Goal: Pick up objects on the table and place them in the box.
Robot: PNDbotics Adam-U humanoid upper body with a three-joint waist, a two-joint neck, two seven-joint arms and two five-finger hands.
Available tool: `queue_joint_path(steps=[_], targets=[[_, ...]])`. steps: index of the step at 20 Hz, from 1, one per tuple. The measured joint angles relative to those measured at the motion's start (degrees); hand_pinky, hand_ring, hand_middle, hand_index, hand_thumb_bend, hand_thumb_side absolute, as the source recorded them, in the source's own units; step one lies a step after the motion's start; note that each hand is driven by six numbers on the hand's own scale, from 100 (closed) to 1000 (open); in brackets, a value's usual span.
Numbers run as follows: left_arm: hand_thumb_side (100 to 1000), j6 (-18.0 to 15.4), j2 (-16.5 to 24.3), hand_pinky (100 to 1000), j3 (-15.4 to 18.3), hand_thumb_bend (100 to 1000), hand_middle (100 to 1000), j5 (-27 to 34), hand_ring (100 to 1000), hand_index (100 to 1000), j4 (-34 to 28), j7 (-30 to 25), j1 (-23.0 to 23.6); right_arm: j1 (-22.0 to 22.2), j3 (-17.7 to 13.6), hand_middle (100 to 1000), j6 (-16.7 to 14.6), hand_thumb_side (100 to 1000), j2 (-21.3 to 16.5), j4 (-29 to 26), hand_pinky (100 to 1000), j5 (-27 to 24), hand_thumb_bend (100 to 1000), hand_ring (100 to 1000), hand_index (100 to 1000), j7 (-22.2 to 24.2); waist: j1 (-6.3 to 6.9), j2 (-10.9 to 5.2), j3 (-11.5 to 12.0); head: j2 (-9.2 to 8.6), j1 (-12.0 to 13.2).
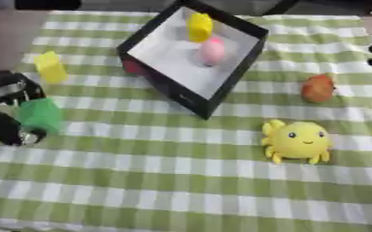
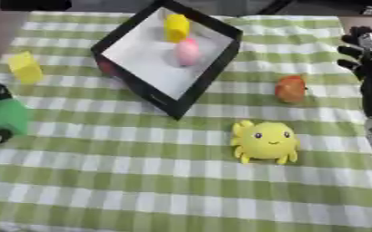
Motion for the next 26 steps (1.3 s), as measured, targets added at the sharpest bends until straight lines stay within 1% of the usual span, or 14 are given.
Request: queue_joint_path(steps=[2,5,8,10,13,17,19,22,26], targets=[[100,0.63,0.2,728,1.16,161,592,1.18,672,609,-2.25,0.2,-2.39,-0.05,0.0,816,-0.06,853,-0.02,0.0,839,0.0,100,850,882,0.06,0.0,0.0,0.0,0.0,-0.39],[100,1.22,-0.12,733,1.99,153,591,2.32,673,608,-3.72,0.0,-6.96,-0.28,0.0,816,-0.09,848,-0.1,0.0,840,0.0,100,850,882,0.09,0.05,-0.01,-0.11,0.0,-1.02],[100,1.19,-2.7,734,1.89,153,592,2.84,673,608,-2.93,-0.99,-12.97,-0.65,0.0,816,-0.11,844,-0.5,0.0,840,0.0,100,851,882,0.11,0.19,-0.05,-0.44,0.0,-1.57],[100,0.73,-5.39,741,1.3,161,593,2.83,676,611,-0.85,-1.82,-17.25,-1.25,0.01,816,-0.16,835,-0.56,-0.01,840,0.0,100,851,882,0.16,0.24,-0.07,-0.68,0.0,-1.75],[100,-0.78,-12.08,741,0.12,170,593,2.01,675,611,5.7,-2.78,-25.31,-2.7,0.06,817,-0.33,829,-0.57,-0.07,840,0.0,100,851,882,0.37,0.24,-0.07,-1.87,-0.08,-1.71],[111,-4.82,-19.88,745,-0.87,181,592,-0.36,675,611,15.92,-2.52,-31.82,-4.46,0.41,816,-0.34,826,-0.57,-0.37,839,0.0,100,851,881,0.6,0.35,0.0,-3.76,-0.69,-1.11],[118,-7.12,-22.67,743,-0.85,186,590,-1.56,672,610,20.53,-2.04,-33.76,-5.23,0.52,816,-0.37,826,-0.56,-0.4,839,0.0,100,851,881,0.75,0.55,0.05,-4.76,-1.26,-0.57],[118,-10.25,-26.25,744,-0.32,201,590,-3.69,671,611,26.66,-0.9,-35.78,-6.45,0.8,816,-0.29,825,-0.52,-0.53,839,0.0,100,850,881,0.93,0.87,1.11,-6.49,-2.26,0.48],[109,-14.48,-29.55,739,1.14,206,581,-7.4,660,607,33.5,0.89,-37.07,-8.04,1.25,816,-0.12,826,-0.41,-0.75,839,0.0,100,850,881,1.27,1.51,2.09,-9.02,-3.72,2.2]])
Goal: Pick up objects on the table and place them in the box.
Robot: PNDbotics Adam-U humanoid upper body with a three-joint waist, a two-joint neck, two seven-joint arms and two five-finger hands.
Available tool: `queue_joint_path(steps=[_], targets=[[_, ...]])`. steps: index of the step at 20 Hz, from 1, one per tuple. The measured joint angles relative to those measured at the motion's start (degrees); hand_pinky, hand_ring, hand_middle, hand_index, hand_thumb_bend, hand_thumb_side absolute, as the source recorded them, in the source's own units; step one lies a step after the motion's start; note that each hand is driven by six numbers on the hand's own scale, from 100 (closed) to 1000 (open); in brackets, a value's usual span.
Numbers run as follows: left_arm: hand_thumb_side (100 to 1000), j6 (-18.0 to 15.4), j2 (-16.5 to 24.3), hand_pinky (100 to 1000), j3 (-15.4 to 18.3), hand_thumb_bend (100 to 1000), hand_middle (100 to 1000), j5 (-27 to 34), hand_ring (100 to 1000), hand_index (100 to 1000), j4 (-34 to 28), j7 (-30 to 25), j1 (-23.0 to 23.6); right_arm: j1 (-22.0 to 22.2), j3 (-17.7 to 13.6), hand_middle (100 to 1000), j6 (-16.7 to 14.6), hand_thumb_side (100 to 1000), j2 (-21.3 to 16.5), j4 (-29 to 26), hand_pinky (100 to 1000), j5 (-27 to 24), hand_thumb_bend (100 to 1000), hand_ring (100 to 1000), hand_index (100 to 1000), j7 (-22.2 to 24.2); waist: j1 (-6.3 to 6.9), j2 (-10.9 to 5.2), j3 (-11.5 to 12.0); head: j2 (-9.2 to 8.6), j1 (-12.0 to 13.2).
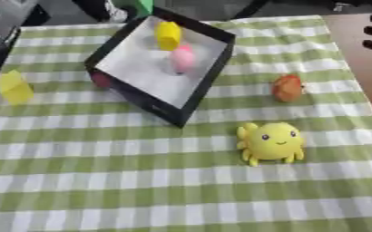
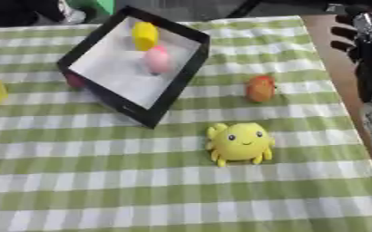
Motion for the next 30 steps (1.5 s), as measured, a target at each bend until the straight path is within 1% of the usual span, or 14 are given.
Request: queue_joint_path(steps=[4,7,13,16,19,20,22,23,24,26,27,30], targets=[[117,-3.8,-2.48,741,1.8,221,583,-3.78,662,608,6.42,0.79,-0.31,-1.7,0.65,816,0.15,827,0.46,-0.17,838,0.0,100,850,881,0.58,0.81,1.03,-2.54,-1.44,1.7],[122,-5.67,-3.69,741,3.05,236,585,-6.06,663,609,10.42,1.35,-0.3,-2.36,0.93,816,0.21,831,0.62,-0.33,838,0.0,100,850,880,0.89,1.25,1.62,-3.66,-2.1,2.52],[136,-8.21,-5.19,746,3.74,259,591,-9.21,669,615,15.82,1.78,0.6,-3.04,0.99,817,0.31,832,0.99,-0.35,838,-0.01,100,850,880,1.06,1.71,2.61,-4.13,-2.4,3.09],[141,-9.37,-5.57,749,3.67,261,593,-10.2,672,617,17.38,1.04,1.27,-3.23,1.12,817,0.32,833,1.0,-0.35,838,-0.01,100,850,880,1.06,1.71,2.74,-4.11,-2.36,3.16],[145,-10.43,-5.57,753,3.64,286,599,-10.81,676,624,18.21,-0.2,1.75,-3.31,1.23,818,0.32,834,1.01,-0.36,838,-0.01,100,850,880,1.06,1.71,2.82,-4.01,-2.04,3.39],[159,-10.67,-5.57,760,3.64,336,612,-11.04,687,644,18.39,-0.55,1.96,-3.34,1.23,817,0.32,835,1.01,-0.36,838,-0.03,100,850,879,1.06,1.71,2.82,-4.01,-1.93,3.43],[170,-11.06,-5.57,775,3.64,385,637,-11.54,709,684,18.79,-1.07,2.28,-3.46,1.24,818,0.32,835,1.02,-0.37,838,-0.05,100,850,879,1.07,1.71,2.82,-3.96,-1.89,3.7],[172,-11.21,-5.58,777,3.65,391,641,-11.79,712,688,19.05,-1.23,2.5,-3.46,1.25,818,0.33,835,1.03,-0.37,838,-0.05,100,850,879,1.08,1.71,2.82,-3.94,-1.87,3.87],[198,-11.35,-5.58,797,3.66,457,687,-11.99,744,742,19.31,-1.36,2.66,-3.46,1.25,818,0.34,836,1.04,-0.37,838,-0.05,100,849,879,1.08,1.71,2.82,-3.91,-1.84,3.94],[254,-11.6,-5.59,816,3.74,539,745,-12.43,783,805,19.79,-1.52,2.94,-3.46,1.26,818,0.34,833,1.08,-0.37,838,-0.05,100,849,879,1.09,1.71,2.82,-3.81,-1.72,4.06],[253,-11.67,-5.59,818,3.84,564,748,-12.71,786,809,20.0,-1.52,3.05,-3.46,1.26,818,0.35,837,1.14,-0.37,838,-0.05,100,849,879,1.1,1.71,2.82,-3.77,-1.56,4.09],[303,-11.74,-5.59,832,4.13,677,782,-13.51,812,856,20.15,-1.4,3.09,-3.45,1.27,818,0.37,839,1.32,-0.37,838,-0.05,100,849,879,1.11,1.71,2.82,-3.75,-1.38,4.15]])
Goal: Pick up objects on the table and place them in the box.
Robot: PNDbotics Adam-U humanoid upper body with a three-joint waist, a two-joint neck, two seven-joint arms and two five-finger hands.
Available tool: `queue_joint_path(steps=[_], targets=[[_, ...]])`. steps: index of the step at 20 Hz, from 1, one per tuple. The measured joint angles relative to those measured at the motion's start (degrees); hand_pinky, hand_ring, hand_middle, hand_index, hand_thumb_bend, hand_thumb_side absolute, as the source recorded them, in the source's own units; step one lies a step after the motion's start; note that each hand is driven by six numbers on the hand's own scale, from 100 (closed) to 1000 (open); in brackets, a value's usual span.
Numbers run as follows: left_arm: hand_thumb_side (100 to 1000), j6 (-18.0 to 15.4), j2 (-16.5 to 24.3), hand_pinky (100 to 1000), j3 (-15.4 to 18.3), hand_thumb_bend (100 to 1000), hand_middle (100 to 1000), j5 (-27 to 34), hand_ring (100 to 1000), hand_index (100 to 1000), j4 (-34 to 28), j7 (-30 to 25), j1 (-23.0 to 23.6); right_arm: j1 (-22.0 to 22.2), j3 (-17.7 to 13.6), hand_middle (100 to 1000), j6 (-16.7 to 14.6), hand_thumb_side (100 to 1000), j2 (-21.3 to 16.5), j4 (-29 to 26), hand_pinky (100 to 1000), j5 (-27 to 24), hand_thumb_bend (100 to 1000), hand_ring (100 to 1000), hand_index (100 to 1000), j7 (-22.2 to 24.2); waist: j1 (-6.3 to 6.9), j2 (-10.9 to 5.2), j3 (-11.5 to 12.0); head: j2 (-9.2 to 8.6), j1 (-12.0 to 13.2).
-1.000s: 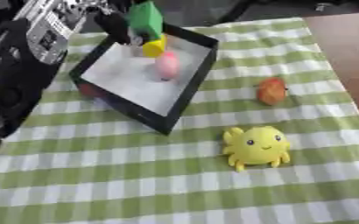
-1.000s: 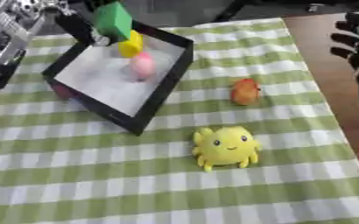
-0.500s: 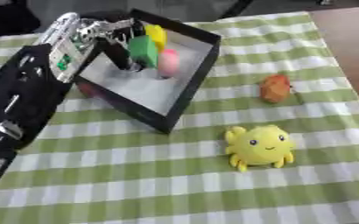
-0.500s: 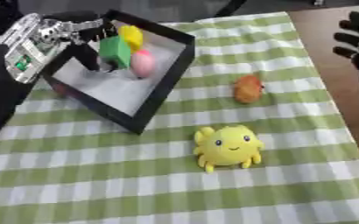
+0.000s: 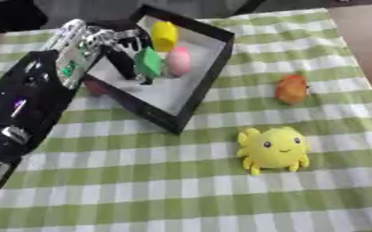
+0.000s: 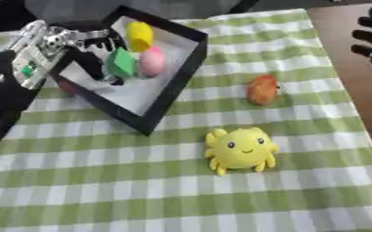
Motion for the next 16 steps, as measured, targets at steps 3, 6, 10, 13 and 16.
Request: queue_joint_path(steps=[3,6,10,13,16], targets=[[309,0.35,0.0,841,0.53,734,796,-0.4,825,873,-0.05,0.32,0.0,0.03,0.02,818,0.04,840,0.09,0.0,838,0.0,100,849,879,0.04,0.0,0.0,0.06,0.02,0.01],[309,1.27,0.03,847,1.22,753,801,0.08,830,875,-0.62,0.86,0.01,0.34,0.03,818,0.1,842,0.1,0.0,838,0.0,100,849,879,0.1,0.0,0.0,0.31,0.16,-0.04],[309,2.7,0.46,841,1.69,694,790,2.35,822,861,-2.48,1.09,0.01,0.67,0.1,817,0.11,841,0.1,0.0,838,0.0,100,848,879,0.11,0.0,-0.07,0.83,0.66,-0.29],[291,3.57,2.26,839,1.7,665,780,4.26,816,849,-4.88,0.91,0.17,1.32,0.13,817,0.11,839,0.08,0.02,838,0.0,100,848,878,0.11,0.0,-0.09,1.65,1.18,-0.63],[282,4.44,5.83,841,1.85,655,778,6.28,817,844,-7.19,0.11,0.89,2.06,0.11,817,0.01,837,-0.06,0.03,838,0.0,100,848,878,0.0,0.0,-0.51,2.74,1.63,-1.23]])
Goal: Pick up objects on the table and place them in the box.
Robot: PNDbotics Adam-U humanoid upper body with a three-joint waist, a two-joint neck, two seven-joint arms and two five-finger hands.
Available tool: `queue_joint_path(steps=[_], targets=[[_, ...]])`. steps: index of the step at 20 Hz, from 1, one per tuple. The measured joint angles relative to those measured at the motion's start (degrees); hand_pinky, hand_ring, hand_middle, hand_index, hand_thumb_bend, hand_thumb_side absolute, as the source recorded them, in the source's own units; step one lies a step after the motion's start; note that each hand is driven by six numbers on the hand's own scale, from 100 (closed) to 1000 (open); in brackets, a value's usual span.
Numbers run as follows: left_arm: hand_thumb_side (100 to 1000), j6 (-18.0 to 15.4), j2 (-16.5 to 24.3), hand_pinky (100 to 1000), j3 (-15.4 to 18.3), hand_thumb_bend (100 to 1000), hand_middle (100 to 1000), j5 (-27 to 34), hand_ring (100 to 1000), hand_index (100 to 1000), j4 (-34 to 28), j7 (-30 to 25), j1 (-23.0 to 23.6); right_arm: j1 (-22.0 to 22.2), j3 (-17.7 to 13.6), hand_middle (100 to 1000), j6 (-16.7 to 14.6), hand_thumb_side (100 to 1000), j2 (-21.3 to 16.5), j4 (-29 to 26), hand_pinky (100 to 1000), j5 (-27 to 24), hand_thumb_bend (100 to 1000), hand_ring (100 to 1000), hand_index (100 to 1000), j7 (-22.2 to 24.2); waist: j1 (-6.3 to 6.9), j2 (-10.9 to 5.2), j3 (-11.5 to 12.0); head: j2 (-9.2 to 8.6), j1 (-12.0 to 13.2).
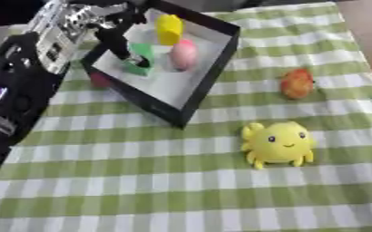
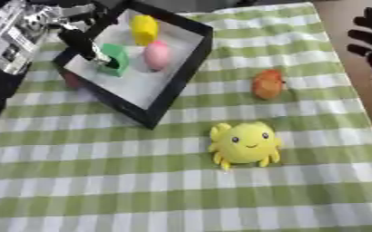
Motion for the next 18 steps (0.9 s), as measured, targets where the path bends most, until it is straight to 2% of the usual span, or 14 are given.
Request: queue_joint_path(steps=[3,8,12,18], targets=[[279,0.96,4.94,841,1.02,659,781,1.88,819,848,-1.69,-0.96,1.6,0.58,-0.17,817,-0.06,838,-0.49,0.01,838,0.0,100,847,878,-0.15,0.0,-0.78,1.04,0.4,-0.69],[275,2.33,11.65,841,2.52,666,783,2.24,821,851,-1.87,-1.95,5.14,1.01,-0.19,817,-0.13,837,-0.98,0.02,838,0.01,100,847,877,-0.5,0.0,-0.81,1.87,0.42,-1.3],[266,2.74,14.33,840,3.53,669,784,0.84,822,851,-0.15,-2.07,7.78,1.01,-0.19,817,-0.12,837,-1.15,0.02,838,0.01,100,847,877,-0.55,0.0,-0.81,1.93,0.41,-1.31],[279,2.43,16.0,846,4.68,672,789,0.36,827,857,3.28,-2.69,10.65,1.02,-0.21,816,-0.16,841,-1.32,0.02,838,0.01,100,847,877,-0.65,-0.02,-0.81,2.06,-0.04,-1.02]])
